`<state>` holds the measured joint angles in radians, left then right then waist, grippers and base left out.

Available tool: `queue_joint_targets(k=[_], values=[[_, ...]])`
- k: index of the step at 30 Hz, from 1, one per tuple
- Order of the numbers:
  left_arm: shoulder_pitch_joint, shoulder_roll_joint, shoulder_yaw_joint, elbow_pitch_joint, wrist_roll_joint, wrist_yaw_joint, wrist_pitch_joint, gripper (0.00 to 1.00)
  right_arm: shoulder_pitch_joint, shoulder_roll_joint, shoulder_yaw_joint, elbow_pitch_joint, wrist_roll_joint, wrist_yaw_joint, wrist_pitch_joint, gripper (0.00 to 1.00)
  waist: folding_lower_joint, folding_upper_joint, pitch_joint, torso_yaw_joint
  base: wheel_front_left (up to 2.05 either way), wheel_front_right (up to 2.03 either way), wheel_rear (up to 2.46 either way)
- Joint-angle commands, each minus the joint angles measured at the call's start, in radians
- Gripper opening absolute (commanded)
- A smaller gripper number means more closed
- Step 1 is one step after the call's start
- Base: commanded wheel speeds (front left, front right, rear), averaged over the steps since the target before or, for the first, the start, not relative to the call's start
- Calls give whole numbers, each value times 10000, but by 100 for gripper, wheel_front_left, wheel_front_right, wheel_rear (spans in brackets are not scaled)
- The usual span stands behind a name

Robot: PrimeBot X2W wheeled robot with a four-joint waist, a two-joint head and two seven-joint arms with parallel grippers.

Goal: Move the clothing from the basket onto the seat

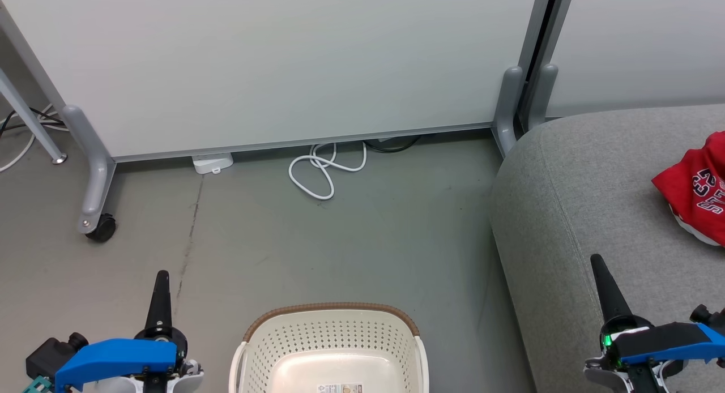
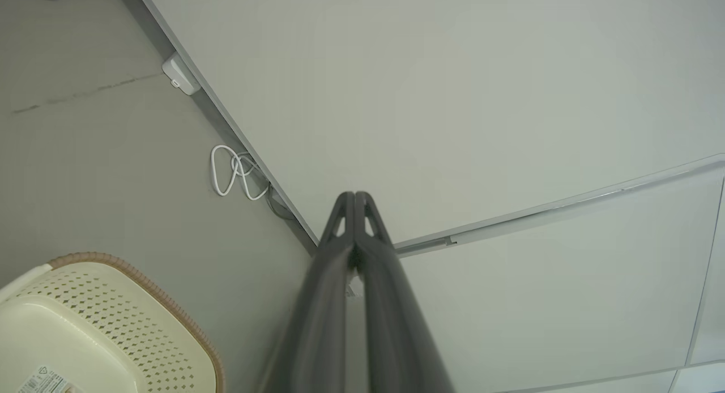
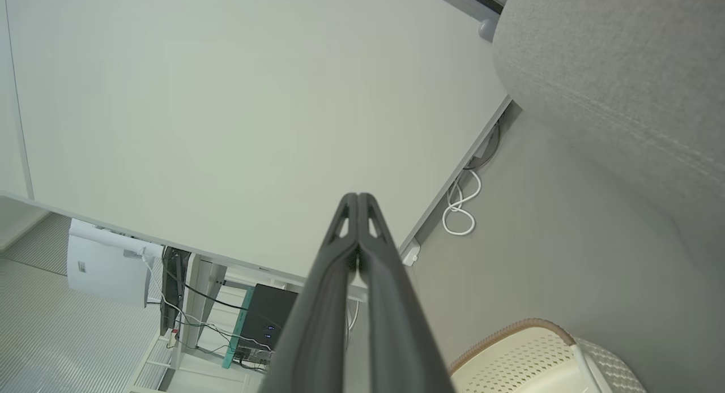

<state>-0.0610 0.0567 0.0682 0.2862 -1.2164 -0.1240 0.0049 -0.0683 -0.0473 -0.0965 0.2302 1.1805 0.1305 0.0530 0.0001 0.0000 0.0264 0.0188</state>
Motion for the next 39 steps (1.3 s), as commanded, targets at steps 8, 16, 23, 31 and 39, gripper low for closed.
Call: queue_joint_targets(k=[8, 16, 23, 31, 39], values=[[-283, 2, 132, -181, -813, -77, 224, 0, -246, -43, -52, -22, 918, 3, 152, 0, -1, 0, -36, -29, 0, 0, 0], [-332, -14, 213, -233, -1461, -85, 413, 0, -305, -44, -80, 10, 1618, 3, 251, 0, -1, 0, -70, -56, 0, 0, 0], [-372, -22, 280, -278, -1989, -92, 564, 0, -350, -45, -102, 40, 2198, 3, 334, 0, -1, 0, -100, -81, 0, 0, 0], [-428, -35, 345, -324, -2560, -99, 741, 0, -375, -46, -132, 76, 2819, 4, 427, 0, -1, 0, -135, -109, 0, 0, 0], [-482, -49, 396, -368, -3095, -107, 885, 0, -397, -48, -157, 108, 3409, 4, 506, 0, -1, 0, -170, -137, 0, 0, 0]])
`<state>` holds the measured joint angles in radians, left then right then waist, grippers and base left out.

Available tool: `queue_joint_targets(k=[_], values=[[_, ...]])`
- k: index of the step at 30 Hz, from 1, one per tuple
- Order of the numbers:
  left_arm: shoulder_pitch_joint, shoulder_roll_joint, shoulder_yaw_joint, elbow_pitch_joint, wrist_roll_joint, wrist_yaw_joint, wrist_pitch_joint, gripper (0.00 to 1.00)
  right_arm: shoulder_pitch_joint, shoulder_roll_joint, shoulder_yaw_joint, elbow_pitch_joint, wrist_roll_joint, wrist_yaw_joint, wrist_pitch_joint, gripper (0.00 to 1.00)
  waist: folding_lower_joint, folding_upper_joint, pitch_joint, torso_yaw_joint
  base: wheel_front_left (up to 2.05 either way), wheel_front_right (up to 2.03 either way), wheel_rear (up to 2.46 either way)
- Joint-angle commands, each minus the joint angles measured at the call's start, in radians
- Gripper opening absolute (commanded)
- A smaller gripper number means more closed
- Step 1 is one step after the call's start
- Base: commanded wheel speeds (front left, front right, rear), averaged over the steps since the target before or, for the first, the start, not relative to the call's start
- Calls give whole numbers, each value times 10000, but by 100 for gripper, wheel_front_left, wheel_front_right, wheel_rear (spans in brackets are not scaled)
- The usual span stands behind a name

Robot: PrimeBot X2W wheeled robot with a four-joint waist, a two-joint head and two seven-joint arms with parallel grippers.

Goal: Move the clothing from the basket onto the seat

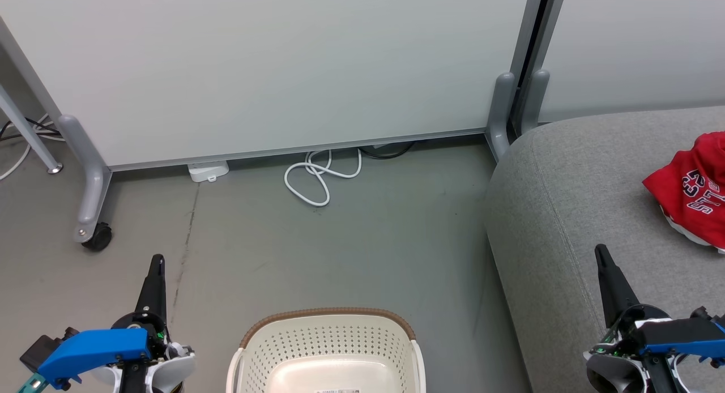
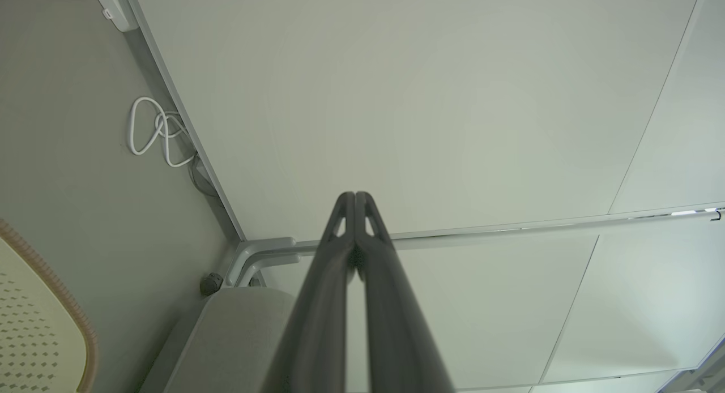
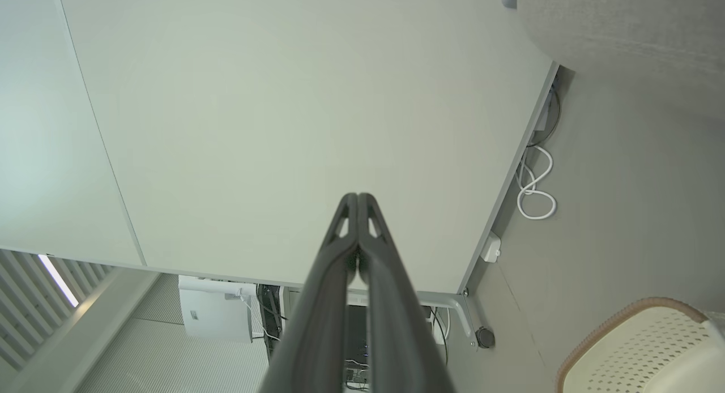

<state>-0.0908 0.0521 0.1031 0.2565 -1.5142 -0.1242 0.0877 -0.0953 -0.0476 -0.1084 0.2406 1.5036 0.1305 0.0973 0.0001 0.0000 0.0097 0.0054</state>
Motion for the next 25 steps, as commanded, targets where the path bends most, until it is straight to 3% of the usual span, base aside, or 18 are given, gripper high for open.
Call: queue_joint_targets(k=[1, 14, 25], values=[[-191, -4, 54, -76, -188, -106, 72, 0, -128, -44, -39, 10, 246, 4, 60, 0, 0, 0, -7, -6, 0, 0, 0], [-244, -25, 139, -140, -996, -110, 298, 0, -197, -46, -72, 61, 1112, 4, 188, 0, -1, 0, -63, -51, 0, 0, 0], [-226, -25, 137, -135, -995, -107, 308, 0, -197, -44, -69, 58, 1104, 4, 188, 0, -1, 0, -66, -53, 0, 0, 0]])
